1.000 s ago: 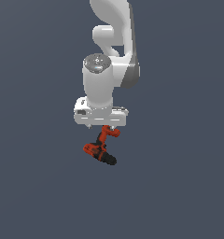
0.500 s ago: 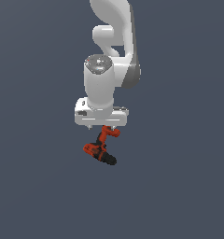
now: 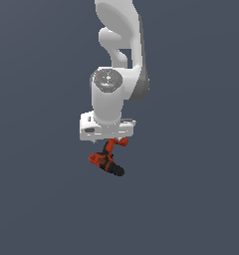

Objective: Pick up the object and move it to a goal position.

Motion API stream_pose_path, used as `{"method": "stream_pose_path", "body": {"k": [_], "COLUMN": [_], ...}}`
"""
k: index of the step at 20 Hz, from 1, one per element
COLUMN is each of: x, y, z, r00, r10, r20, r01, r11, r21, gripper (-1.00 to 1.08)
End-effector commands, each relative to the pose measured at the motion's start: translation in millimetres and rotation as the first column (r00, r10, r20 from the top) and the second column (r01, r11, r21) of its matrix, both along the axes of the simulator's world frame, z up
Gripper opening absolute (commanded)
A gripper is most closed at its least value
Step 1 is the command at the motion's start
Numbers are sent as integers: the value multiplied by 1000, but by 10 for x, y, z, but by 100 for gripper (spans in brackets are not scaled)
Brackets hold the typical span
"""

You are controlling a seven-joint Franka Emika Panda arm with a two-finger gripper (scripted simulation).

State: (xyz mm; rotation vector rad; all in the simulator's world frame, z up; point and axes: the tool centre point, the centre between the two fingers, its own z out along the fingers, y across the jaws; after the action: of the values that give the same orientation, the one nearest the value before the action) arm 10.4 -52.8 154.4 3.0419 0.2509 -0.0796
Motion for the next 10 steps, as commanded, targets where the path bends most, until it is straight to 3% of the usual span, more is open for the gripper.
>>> {"method": "stream_pose_path", "body": {"k": [1, 5, 10], "x": [27, 77, 134], "y": [-33, -103, -203], "z": [-71, -208, -384], "r00": [997, 977, 923], "r10": [67, 194, 346], "r20": [-27, -85, -168], "r01": [-68, -198, -359], "r11": [998, 979, 932], "r21": [-16, -41, -57], "gripper": [108, 108, 108]}}
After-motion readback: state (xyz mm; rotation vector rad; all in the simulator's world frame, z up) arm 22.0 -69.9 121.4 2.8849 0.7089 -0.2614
